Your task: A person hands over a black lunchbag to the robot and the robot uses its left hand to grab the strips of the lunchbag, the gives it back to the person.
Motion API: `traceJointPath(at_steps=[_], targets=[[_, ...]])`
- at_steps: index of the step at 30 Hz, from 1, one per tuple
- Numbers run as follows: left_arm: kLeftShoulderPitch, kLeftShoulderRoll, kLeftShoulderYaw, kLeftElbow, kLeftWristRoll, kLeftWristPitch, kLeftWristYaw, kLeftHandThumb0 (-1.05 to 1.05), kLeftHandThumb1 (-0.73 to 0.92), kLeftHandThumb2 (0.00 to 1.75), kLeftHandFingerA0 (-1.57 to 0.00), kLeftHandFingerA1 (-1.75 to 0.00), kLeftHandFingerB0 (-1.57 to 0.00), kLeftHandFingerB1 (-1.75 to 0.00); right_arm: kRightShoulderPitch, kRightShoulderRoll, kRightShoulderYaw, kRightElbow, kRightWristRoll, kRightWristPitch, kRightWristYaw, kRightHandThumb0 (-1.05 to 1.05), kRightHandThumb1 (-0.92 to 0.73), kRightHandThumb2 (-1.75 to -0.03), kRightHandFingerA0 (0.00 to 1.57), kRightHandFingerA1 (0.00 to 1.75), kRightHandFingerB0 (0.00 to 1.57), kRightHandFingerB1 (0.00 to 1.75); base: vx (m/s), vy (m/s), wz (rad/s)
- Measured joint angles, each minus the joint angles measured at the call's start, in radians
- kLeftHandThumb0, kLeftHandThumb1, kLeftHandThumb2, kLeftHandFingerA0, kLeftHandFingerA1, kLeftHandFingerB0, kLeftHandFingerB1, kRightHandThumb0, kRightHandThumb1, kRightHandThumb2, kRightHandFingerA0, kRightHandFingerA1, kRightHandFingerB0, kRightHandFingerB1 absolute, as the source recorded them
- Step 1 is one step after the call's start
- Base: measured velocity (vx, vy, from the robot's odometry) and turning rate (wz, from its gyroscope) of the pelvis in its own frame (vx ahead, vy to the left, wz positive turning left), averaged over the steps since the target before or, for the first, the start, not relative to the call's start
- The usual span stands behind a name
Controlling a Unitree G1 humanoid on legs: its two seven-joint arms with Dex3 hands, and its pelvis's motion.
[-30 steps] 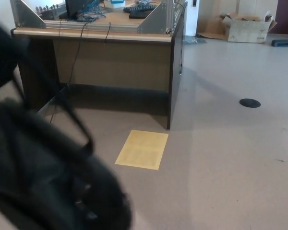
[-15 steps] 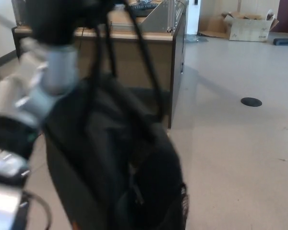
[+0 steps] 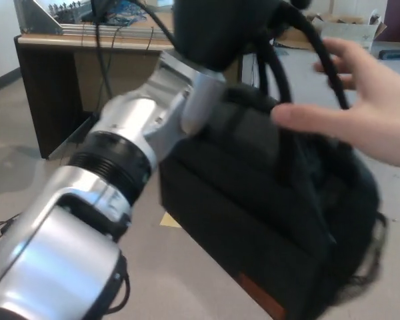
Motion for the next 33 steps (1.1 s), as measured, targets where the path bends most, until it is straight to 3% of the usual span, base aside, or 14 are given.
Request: traceJointPath(at_steps=[3,4,6,7,9,11,12,14,16,17,20,21,22,33], targets=[[0.003,-0.017,-0.029,-0.005,0.006,0.017,0.009,-0.33,0.56,0.57,-0.83,-1.75,-0.69,-1.63,0.000,0.000,0.002,-0.001,-0.001,0.002,0.000,-0.75,-0.76,-0.67,0.43,0.44,0.38,0.38,0.00,0.000,0.00],[0.006,-0.020,-0.037,-0.008,0.007,0.020,0.010,-0.35,0.54,0.56,-0.85,-1.75,-0.83,-1.33,0.000,0.000,0.003,-0.002,-0.001,0.002,0.000,-0.70,-0.63,-1.04,0.40,0.57,0.31,0.50,0.00,0.000,0.00],[0.016,-0.030,-0.052,-0.019,0.008,0.030,0.014,-0.36,0.53,0.56,-0.86,-1.74,-0.87,-1.18,0.000,0.000,0.003,-0.003,-0.001,0.005,0.003,-0.71,-0.63,-1.04,0.40,0.57,0.31,0.50,0.00,0.000,0.00],[0.022,-0.036,-0.056,-0.027,0.008,0.034,0.016,-0.37,0.51,0.55,-0.93,-1.64,-0.96,-0.70,0.000,0.000,0.003,-0.003,-0.001,0.006,0.006,-0.77,-0.75,-0.68,0.43,0.45,0.38,0.38,0.00,0.000,0.00],[0.029,-0.041,-0.064,-0.038,0.009,0.043,0.019,-0.37,0.51,0.57,-0.90,-1.72,-0.80,-1.22,-0.001,-0.001,0.003,-0.004,-0.001,0.008,0.010,-0.78,-0.75,-0.69,0.42,0.45,0.37,0.39,0.00,0.000,0.00],[0.044,-0.046,-0.073,-0.053,0.009,0.055,0.026,-0.39,0.37,0.77,-1.21,-1.44,-0.93,-1.24,-0.003,-0.001,0.004,-0.005,-0.001,0.009,0.013,-0.67,-0.63,-1.03,0.40,0.57,0.31,0.50,0.00,0.000,0.00],[0.050,-0.047,-0.077,-0.060,0.010,0.059,0.028,-0.36,0.37,0.78,-1.20,-1.42,-0.96,-1.26,-0.003,-0.002,0.004,-0.006,-0.001,0.009,0.014,-0.73,-0.77,-0.66,0.43,0.44,0.38,0.38,0.00,0.000,0.00],[0.068,-0.049,-0.089,-0.080,0.012,0.068,0.031,-0.34,0.37,0.79,-1.21,-1.41,-0.96,-1.24,-0.004,-0.003,0.007,-0.008,-0.001,0.011,0.014,-0.73,-0.81,-0.65,0.42,0.43,0.40,0.38,0.00,0.000,0.00],[0.081,-0.049,-0.097,-0.100,0.016,0.076,0.031,-0.32,0.55,0.57,-0.88,-1.75,-0.81,-1.39,-0.006,-0.004,0.009,-0.010,-0.001,0.012,0.016,-0.69,-0.63,-1.03,0.39,0.57,0.31,0.50,0.00,0.000,0.00],[0.086,-0.050,-0.100,-0.109,0.018,0.079,0.031,-0.33,0.52,0.56,-0.88,-1.72,-0.82,-1.33,-0.006,-0.004,0.009,-0.011,-0.001,0.012,0.017,-0.73,-0.81,-0.65,0.44,0.43,0.41,0.38,0.00,0.000,0.00],[0.101,-0.052,-0.101,-0.133,0.020,0.081,0.026,-0.43,0.55,0.61,-0.71,-1.32,-0.73,-0.78,-0.007,-0.004,0.009,-0.013,-0.001,0.013,0.018,-0.76,-0.65,-0.92,0.37,0.51,0.38,0.49,0.00,0.000,0.00],[0.109,-0.053,-0.097,-0.146,0.016,0.081,0.012,-0.85,0.50,0.87,0.00,0.00,0.00,-0.06,-0.007,-0.004,0.010,-0.014,-0.001,0.013,0.018,-0.78,-0.75,-0.69,0.42,0.45,0.38,0.39,0.00,0.000,0.00],[0.116,-0.053,-0.094,-0.154,0.010,0.081,-0.005,-0.89,0.59,0.57,0.00,0.00,0.00,0.00,-0.007,-0.004,0.010,-0.014,-0.002,0.013,0.018,-0.78,-0.76,-0.68,0.42,0.44,0.38,0.38,0.00,0.000,0.00],[0.149,-0.033,-0.071,-0.290,-0.047,0.081,-0.173,-1.05,0.70,0.62,0.00,0.00,0.00,0.00,-0.007,-0.004,0.011,-0.014,-0.002,0.013,0.018,-0.73,-0.82,-0.65,0.44,0.43,0.41,0.38,0.00,0.000,0.00]])
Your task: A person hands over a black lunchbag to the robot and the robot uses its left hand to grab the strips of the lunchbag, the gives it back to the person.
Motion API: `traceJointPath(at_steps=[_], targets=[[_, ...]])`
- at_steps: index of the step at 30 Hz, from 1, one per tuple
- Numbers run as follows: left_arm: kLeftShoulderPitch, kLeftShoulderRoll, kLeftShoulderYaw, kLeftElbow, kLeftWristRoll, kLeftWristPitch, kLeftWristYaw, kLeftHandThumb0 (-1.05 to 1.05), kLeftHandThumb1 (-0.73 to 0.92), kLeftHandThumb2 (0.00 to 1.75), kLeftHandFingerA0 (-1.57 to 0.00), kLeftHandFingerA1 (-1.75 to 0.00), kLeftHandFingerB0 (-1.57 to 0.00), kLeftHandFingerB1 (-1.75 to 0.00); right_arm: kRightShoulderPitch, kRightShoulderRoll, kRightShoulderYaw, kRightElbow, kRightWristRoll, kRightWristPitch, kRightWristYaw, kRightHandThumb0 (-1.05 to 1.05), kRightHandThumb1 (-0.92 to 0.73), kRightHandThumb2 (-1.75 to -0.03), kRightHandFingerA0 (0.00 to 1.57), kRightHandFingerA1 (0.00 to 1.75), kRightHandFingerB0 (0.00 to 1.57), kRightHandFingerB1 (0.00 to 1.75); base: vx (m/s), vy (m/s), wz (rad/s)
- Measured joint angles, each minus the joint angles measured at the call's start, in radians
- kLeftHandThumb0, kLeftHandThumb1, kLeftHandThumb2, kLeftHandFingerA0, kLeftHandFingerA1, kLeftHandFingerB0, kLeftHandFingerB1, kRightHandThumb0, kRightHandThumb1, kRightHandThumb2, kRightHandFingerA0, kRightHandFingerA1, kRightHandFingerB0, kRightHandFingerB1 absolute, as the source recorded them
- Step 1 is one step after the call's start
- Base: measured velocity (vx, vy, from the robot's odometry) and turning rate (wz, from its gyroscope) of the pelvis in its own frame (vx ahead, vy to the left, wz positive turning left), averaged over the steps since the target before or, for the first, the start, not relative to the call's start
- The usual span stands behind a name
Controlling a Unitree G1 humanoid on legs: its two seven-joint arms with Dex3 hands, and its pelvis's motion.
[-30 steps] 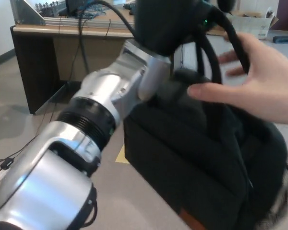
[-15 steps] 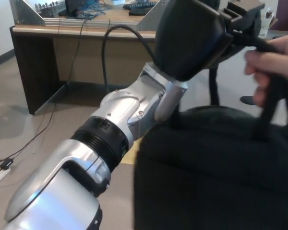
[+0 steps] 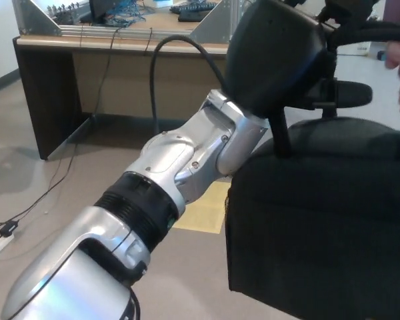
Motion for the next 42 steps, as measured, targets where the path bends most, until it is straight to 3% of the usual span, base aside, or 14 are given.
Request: traceJointPath(at_steps=[14,15,16,17,22,23,25,28,31,33,34,37,38,42], targets=[[0.161,0.160,0.114,-0.365,-0.125,0.002,-0.242,-0.93,0.58,0.59,0.00,0.00,0.00,0.00,0.000,0.001,0.000,0.000,0.000,0.000,0.000,-0.71,-0.81,-0.64,0.45,0.44,0.43,0.39,0.00,0.000,0.00],[0.183,0.180,0.130,-0.392,-0.136,0.002,-0.256,-0.81,0.47,0.84,0.00,0.00,0.00,0.00,-0.001,0.002,0.000,-0.001,0.000,0.000,0.000,-0.72,-0.66,-1.07,0.43,0.58,0.29,0.49,0.00,0.000,0.00],[0.229,0.216,0.163,-0.432,-0.156,0.001,-0.276,-0.81,0.47,0.84,0.00,0.00,0.00,0.00,0.000,0.002,0.000,-0.001,0.000,0.000,0.000,-0.72,-0.66,-1.07,0.43,0.58,0.29,0.49,0.00,0.000,0.00],[0.271,0.245,0.190,-0.458,-0.170,0.000,-0.288,-0.71,0.42,0.82,0.00,-0.08,-0.01,-0.13,0.001,0.002,0.000,-0.001,0.000,0.000,0.000,-0.75,-0.77,-0.66,0.47,0.47,0.42,0.40,0.00,0.000,0.00],[0.485,0.358,0.301,-0.527,-0.232,-0.017,-0.330,-0.65,0.42,0.72,-0.06,-0.34,-0.11,-0.29,0.001,0.002,0.000,0.000,0.000,0.000,0.000,-0.74,-0.77,-0.66,0.48,0.47,0.42,0.40,0.00,0.000,0.00],[0.545,0.381,0.328,-0.534,-0.246,-0.024,-0.336,-0.33,0.21,0.83,-0.01,-0.50,0.00,-0.47,0.001,0.002,0.000,0.000,0.000,0.000,0.000,-0.73,-0.77,-0.66,0.48,0.46,0.42,0.40,0.00,0.000,0.00],[0.631,0.404,0.363,-0.541,-0.264,-0.035,-0.340,-0.69,0.42,0.74,-0.08,-0.36,-0.10,-0.34,0.001,0.003,0.000,0.000,0.000,0.000,0.000,-0.72,-0.78,-0.65,0.49,0.47,0.43,0.40,0.00,0.000,0.00],[0.776,0.425,0.411,-0.551,-0.296,-0.058,-0.348,-0.70,0.48,0.56,-0.04,-0.25,-0.09,-0.25,0.002,0.003,0.000,0.001,0.000,-0.001,-0.001,-0.72,-0.77,-0.66,0.48,0.46,0.42,0.40,0.00,0.000,0.00],[0.917,0.433,0.455,-0.562,-0.330,-0.081,-0.358,-0.69,0.40,0.82,-0.03,-0.14,-0.05,-0.15,0.002,0.004,0.000,0.001,0.000,-0.001,-0.002,-0.74,-0.76,-0.66,0.49,0.46,0.42,0.39,0.00,0.000,0.00],[1.031,0.441,0.486,-0.564,-0.356,-0.100,-0.367,-0.78,0.50,0.56,-0.01,-0.26,0.00,-0.23,0.002,0.004,0.000,0.002,0.000,-0.001,-0.002,-0.75,-0.76,-0.66,0.48,0.46,0.42,0.39,0.00,0.000,0.00],[1.068,0.444,0.496,-0.564,-0.363,-0.106,-0.369,-0.71,0.42,0.83,-0.03,-0.17,-0.05,-0.13,0.002,0.004,0.000,0.002,0.000,-0.001,-0.002,-0.75,-0.76,-0.66,0.48,0.46,0.42,0.39,0.00,0.000,0.00],[1.206,0.461,0.529,-0.528,-0.390,-0.137,-0.379,-0.72,0.43,0.83,-0.03,-0.18,-0.07,-0.14,0.003,0.004,0.000,0.004,0.000,-0.001,-0.003,-0.74,-0.76,-0.66,0.48,0.46,0.42,0.39,0.00,0.000,0.00],[1.235,0.464,0.535,-0.512,-0.396,-0.144,-0.381,-0.74,0.50,0.55,-0.04,-0.26,-0.06,-0.25,0.003,0.005,-0.001,0.005,0.000,-0.001,-0.004,-0.72,-0.81,-0.64,0.46,0.44,0.43,0.39,0.00,0.000,0.00],[1.376,0.470,0.551,-0.331,-0.421,-0.192,-0.390,-0.76,0.54,0.57,-0.07,-0.26,-0.08,-0.24,0.009,0.005,-0.002,0.011,0.001,-0.001,-0.006,-0.75,-0.75,-0.67,0.48,0.47,0.41,0.39,0.00,0.000,0.00]])
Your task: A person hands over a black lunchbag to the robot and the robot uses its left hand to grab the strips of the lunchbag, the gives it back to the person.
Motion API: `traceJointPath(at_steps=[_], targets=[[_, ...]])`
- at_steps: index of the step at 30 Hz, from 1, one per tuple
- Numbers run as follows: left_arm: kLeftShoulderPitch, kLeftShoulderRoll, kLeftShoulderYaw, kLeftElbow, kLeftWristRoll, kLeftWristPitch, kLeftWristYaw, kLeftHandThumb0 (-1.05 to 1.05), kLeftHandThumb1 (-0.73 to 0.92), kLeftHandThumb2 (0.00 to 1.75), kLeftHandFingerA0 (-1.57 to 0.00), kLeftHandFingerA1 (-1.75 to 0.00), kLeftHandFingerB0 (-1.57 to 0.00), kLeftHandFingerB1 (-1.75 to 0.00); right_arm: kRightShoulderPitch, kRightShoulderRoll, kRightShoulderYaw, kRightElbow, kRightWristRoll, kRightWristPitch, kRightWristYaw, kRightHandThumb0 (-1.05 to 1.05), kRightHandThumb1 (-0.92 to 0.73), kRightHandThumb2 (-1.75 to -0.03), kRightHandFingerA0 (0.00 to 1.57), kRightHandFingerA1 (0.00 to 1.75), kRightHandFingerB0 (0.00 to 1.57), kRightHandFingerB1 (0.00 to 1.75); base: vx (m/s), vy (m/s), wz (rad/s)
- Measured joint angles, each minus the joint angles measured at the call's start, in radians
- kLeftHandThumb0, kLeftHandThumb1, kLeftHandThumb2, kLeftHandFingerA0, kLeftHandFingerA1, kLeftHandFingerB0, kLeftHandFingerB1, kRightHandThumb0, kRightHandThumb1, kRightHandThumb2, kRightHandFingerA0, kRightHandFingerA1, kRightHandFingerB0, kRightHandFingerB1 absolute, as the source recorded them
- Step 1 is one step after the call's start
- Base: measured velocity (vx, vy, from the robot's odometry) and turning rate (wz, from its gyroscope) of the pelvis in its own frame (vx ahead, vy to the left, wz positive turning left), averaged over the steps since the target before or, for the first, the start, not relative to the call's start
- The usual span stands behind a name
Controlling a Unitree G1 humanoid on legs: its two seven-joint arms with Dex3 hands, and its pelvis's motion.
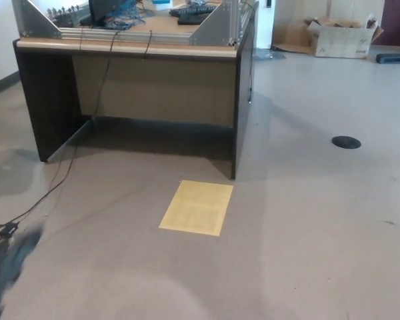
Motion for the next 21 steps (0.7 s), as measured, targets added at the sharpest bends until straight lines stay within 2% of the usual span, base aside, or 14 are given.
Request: traceJointPath(at_steps=[4,5,6,7,9,10,13,14,15,17,18,19,20,21], targets=[[0.014,-0.001,-0.004,0.167,-0.003,-0.019,0.004,-0.74,0.44,0.82,-0.05,-0.28,-0.08,-0.24,0.000,0.003,0.000,0.001,0.000,0.000,0.000,-0.76,-0.75,-0.66,0.47,0.47,0.41,0.40,0.00,0.000,0.00],[0.012,-0.002,-0.004,0.203,-0.004,-0.024,0.004,-0.76,0.46,0.83,-0.04,-0.30,-0.08,-0.24,0.000,0.003,-0.001,0.001,0.000,0.000,-0.001,-0.71,-0.64,-1.05,0.44,0.59,0.29,0.49,0.00,0.000,0.00],[0.007,-0.004,-0.004,0.256,-0.008,-0.034,0.004,-0.83,0.50,0.68,-0.08,-0.29,-0.12,-0.24,0.000,0.004,-0.003,0.003,0.001,-0.001,-0.001,-0.76,-0.74,-0.67,0.47,0.47,0.41,0.40,0.00,0.000,0.00],[0.002,-0.004,-0.004,0.292,-0.010,-0.043,0.004,-0.75,0.47,0.86,0.00,-0.34,-0.16,-0.32,0.000,0.004,-0.005,0.004,0.001,-0.001,-0.002,-0.77,-0.75,-0.67,0.47,0.47,0.41,0.40,0.00,0.000,0.00],[-0.014,-0.005,-0.004,0.379,-0.017,-0.070,0.004,-0.74,0.47,0.86,0.00,-0.34,-0.14,-0.30,0.002,0.004,-0.009,0.006,0.003,-0.001,-0.006,-0.76,-0.75,-0.67,0.47,0.47,0.40,0.40,0.00,0.000,0.00],[-0.020,-0.005,-0.004,0.412,-0.020,-0.084,0.003,-0.82,0.51,0.67,-0.09,-0.30,-0.13,-0.23,0.003,0.003,-0.010,0.007,0.003,-0.002,-0.008,-0.76,-0.75,-0.67,0.47,0.46,0.40,0.40,0.00,0.000,0.00],[-0.031,-0.006,-0.004,0.472,-0.035,-0.118,-0.002,-0.73,0.47,0.86,-0.01,-0.38,-0.09,-0.34,0.007,0.003,-0.011,0.010,0.003,-0.002,-0.014,-0.73,-0.81,-0.64,0.45,0.45,0.41,0.39,0.00,0.000,0.00],[-0.033,-0.008,-0.004,0.484,-0.040,-0.129,-0.004,-0.76,0.58,0.59,-0.12,-0.28,-0.12,-0.24,0.009,0.004,-0.012,0.010,0.003,-0.002,-0.016,-0.73,-0.81,-0.64,0.46,0.44,0.41,0.39,0.00,0.000,0.00],[-0.033,-0.010,-0.004,0.493,-0.046,-0.141,-0.006,-0.83,0.52,0.86,-0.02,-0.36,-0.03,-0.32,0.011,0.004,-0.013,0.011,0.004,-0.003,-0.017,-0.74,-0.81,-0.65,0.45,0.44,0.41,0.38,0.00,0.000,0.00],[-0.033,-0.011,-0.004,0.501,-0.053,-0.152,-0.010,-0.83,0.52,0.86,-0.02,-0.36,-0.03,-0.32,0.015,0.004,-0.013,0.011,0.004,-0.003,-0.017,-0.74,-0.81,-0.65,0.45,0.44,0.41,0.38,0.00,0.000,0.00],[-0.033,-0.011,-0.004,0.507,-0.058,-0.163,-0.014,-0.76,0.59,0.59,-0.13,-0.28,-0.13,-0.26,0.018,0.003,-0.013,0.011,0.004,-0.003,-0.018,-0.73,-0.82,-0.65,0.46,0.44,0.41,0.38,0.00,0.000,0.00],[-0.033,-0.011,-0.004,0.512,-0.061,-0.169,-0.018,-0.76,0.59,0.59,-0.13,-0.28,-0.13,-0.26,0.020,0.003,-0.013,0.011,0.004,-0.003,-0.019,-0.73,-0.82,-0.65,0.46,0.44,0.41,0.38,0.00,0.000,0.00],[-0.033,-0.012,-0.004,0.517,-0.065,-0.176,-0.022,-0.37,0.29,0.91,0.00,-0.48,0.00,-0.47,0.022,0.003,-0.014,0.012,0.004,-0.004,-0.020,-0.74,-0.82,-0.65,0.43,0.44,0.39,0.38,0.00,0.000,0.00],[-0.033,-0.012,-0.004,0.521,-0.068,-0.181,-0.025,-0.37,0.29,0.91,0.00,-0.48,0.00,-0.47,0.023,0.003,-0.013,0.012,0.004,-0.004,-0.021,-0.78,-0.77,-0.68,0.41,0.44,0.35,0.39,0.00,0.000,0.00]])
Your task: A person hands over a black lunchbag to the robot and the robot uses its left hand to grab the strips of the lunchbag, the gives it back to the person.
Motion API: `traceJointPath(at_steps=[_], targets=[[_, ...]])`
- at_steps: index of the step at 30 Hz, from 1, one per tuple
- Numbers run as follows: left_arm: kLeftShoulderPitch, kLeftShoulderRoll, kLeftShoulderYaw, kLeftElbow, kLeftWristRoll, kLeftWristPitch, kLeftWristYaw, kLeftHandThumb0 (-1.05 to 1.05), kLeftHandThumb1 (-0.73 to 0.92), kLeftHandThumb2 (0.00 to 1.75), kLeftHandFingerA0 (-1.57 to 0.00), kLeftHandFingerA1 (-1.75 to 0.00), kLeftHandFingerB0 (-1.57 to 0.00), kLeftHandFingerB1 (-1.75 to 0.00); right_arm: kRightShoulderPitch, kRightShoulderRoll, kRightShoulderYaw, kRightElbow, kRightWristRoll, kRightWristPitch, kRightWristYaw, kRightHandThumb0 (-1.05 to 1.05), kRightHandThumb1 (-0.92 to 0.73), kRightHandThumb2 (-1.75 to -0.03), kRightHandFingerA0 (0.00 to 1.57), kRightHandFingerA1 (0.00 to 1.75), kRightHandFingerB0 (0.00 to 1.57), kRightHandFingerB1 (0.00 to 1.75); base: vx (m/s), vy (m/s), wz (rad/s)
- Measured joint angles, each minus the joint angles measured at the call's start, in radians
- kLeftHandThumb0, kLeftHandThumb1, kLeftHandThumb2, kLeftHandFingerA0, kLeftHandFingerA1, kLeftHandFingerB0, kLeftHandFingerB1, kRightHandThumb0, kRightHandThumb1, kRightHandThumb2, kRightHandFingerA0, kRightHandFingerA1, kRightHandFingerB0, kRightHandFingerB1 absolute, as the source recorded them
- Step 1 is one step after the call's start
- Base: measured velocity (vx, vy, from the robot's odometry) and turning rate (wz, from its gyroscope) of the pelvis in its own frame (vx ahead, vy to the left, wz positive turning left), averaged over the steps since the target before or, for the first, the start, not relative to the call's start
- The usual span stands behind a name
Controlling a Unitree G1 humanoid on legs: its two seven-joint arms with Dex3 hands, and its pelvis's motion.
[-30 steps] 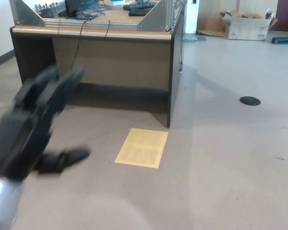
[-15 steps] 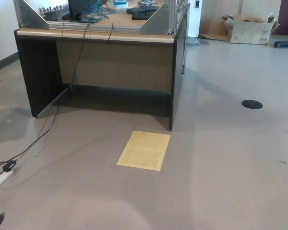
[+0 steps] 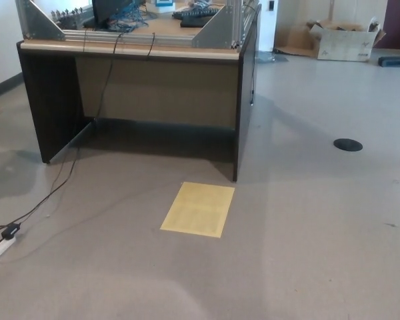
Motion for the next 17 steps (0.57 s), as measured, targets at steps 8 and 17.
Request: traceJointPath(at_steps=[8,17], targets=[[0.001,-0.003,-0.011,0.019,-0.021,-0.025,-0.037,-0.37,0.26,0.90,0.00,-0.49,0.00,-0.47,0.024,0.000,-0.003,0.000,0.002,-0.008,-0.001,-0.76,-0.80,-0.67,0.39,0.45,0.32,0.37,0.00,0.000,0.00],[0.000,-0.005,-0.013,0.025,-0.032,-0.032,-0.068,-0.37,0.25,0.89,0.00,-0.49,0.00,-0.47,0.030,0.000,-0.010,0.007,0.002,-0.026,-0.004,-0.78,-0.67,-1.07,0.37,0.57,0.16,0.44,0.00,0.000,0.00]])
